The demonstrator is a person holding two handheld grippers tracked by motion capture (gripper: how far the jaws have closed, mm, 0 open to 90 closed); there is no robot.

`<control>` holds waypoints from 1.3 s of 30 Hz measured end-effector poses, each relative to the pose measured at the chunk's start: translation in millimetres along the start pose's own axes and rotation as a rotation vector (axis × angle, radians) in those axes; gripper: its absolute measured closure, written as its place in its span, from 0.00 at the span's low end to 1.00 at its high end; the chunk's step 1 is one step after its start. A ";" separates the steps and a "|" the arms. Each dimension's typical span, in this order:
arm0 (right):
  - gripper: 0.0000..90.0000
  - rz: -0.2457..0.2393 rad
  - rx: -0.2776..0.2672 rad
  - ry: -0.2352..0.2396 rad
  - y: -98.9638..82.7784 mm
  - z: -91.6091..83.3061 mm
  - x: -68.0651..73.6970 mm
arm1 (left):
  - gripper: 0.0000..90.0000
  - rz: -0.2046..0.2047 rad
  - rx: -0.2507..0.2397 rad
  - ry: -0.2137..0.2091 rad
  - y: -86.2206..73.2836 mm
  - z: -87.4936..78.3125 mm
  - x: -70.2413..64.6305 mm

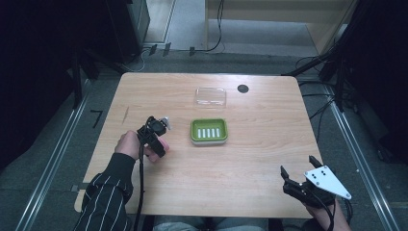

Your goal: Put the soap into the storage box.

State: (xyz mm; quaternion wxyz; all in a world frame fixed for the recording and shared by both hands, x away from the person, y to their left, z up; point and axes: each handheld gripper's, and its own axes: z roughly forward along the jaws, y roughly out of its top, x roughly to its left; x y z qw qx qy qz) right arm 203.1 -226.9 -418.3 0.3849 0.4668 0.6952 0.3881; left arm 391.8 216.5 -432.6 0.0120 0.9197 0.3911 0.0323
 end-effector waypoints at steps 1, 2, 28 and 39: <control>0.15 -0.001 -0.001 0.000 0.0 0.0 -0.1 | 0.43 0.002 0.000 0.000 1.0 -0.8 -0.2; 0.15 -0.001 -0.002 0.000 0.0 0.0 -0.4 | 0.43 0.004 -0.007 -0.002 2.1 -1.3 -0.2; 0.15 0.000 -0.002 0.005 -0.1 0.1 -0.4 | 0.43 0.106 -0.011 -0.008 25.9 -10.5 -10.6; 0.15 0.000 -0.003 0.003 0.0 0.1 -0.5 | 0.43 0.138 -0.015 0.002 36.1 -14.3 -13.1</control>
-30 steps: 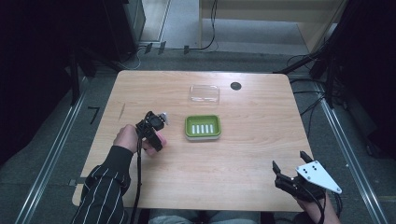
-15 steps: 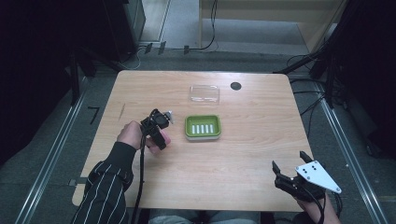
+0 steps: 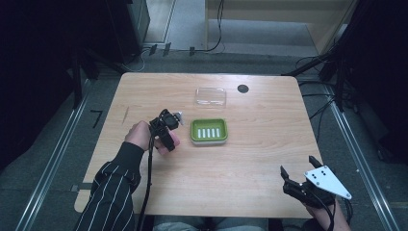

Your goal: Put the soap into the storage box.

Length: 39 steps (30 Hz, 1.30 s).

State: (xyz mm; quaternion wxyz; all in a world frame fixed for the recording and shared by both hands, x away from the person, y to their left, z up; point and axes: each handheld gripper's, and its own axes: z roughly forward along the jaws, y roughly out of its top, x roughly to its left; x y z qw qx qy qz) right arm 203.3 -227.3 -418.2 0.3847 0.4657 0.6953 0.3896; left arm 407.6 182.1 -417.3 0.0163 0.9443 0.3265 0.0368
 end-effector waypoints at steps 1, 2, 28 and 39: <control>0.15 0.000 0.000 0.000 0.0 0.0 0.0 | 0.43 -0.001 -0.001 0.000 1.2 -0.1 -0.4; 0.15 0.001 0.001 0.001 0.0 0.0 0.1 | 0.43 0.006 0.000 0.002 3.8 -0.5 -1.0; 0.15 -0.006 0.004 0.007 0.0 0.5 0.4 | 0.43 0.078 -0.016 0.025 24.7 -14.6 -3.7; 0.15 -0.006 0.008 0.008 -0.1 0.5 0.5 | 0.43 0.111 -0.030 0.023 36.0 -18.7 -5.3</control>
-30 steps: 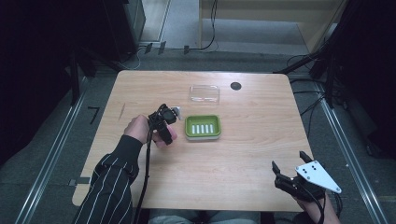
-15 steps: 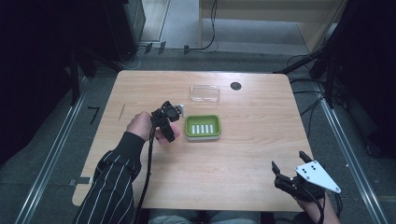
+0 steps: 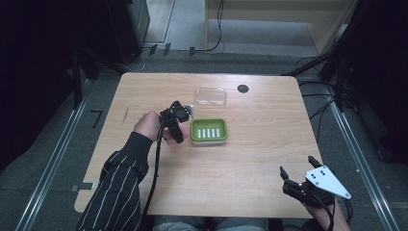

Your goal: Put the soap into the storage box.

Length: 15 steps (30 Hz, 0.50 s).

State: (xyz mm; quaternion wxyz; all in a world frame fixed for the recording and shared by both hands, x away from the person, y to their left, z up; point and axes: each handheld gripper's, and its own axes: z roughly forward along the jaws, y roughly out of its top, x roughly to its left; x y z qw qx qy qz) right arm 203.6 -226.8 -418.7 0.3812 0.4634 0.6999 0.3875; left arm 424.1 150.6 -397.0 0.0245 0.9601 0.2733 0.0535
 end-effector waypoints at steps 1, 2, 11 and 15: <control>0.15 0.000 0.000 0.000 0.0 0.0 0.0 | 0.43 0.000 0.000 0.000 0.0 0.0 0.0; 0.15 0.001 0.000 -0.001 0.0 0.1 0.1 | 0.43 0.003 0.000 -0.004 1.2 -0.4 0.1; 0.15 -0.001 0.000 -0.002 -0.2 -0.2 0.0 | 0.43 0.029 -0.007 -0.003 11.0 -4.1 -0.8; 0.15 -0.003 0.000 -0.003 -0.4 -0.4 -0.3 | 0.43 0.039 -0.010 -0.001 14.5 -4.6 -1.7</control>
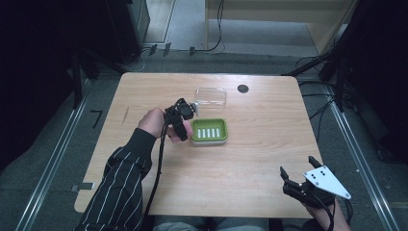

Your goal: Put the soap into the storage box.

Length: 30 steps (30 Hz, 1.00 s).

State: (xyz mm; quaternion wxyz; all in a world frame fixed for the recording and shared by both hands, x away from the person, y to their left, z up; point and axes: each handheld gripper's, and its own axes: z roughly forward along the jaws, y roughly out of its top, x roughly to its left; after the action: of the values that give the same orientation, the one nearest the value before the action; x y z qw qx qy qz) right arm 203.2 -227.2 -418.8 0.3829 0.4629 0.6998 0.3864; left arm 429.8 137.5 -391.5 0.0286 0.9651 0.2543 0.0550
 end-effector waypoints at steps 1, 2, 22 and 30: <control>0.15 0.000 0.000 -0.001 0.0 0.0 0.0 | 0.43 0.007 0.002 0.000 1.0 -0.1 0.1; 0.15 0.001 0.001 0.001 -0.1 -0.1 0.1 | 0.43 0.007 0.000 -0.001 1.4 0.0 -0.1; 0.15 0.003 0.003 0.000 -0.5 -1.0 -0.2 | 0.43 0.063 -0.007 -0.006 14.6 -1.3 1.3; 0.15 0.004 0.004 0.002 -1.3 -1.9 -0.8 | 0.43 0.078 -0.021 -0.003 19.6 -3.2 2.6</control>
State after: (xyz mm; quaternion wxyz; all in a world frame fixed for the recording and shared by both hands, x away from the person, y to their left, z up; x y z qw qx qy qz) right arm 201.3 -228.7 -419.1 0.3804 0.4647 0.7001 0.3863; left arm 441.2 121.9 -386.5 0.0368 0.9740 0.2160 0.0571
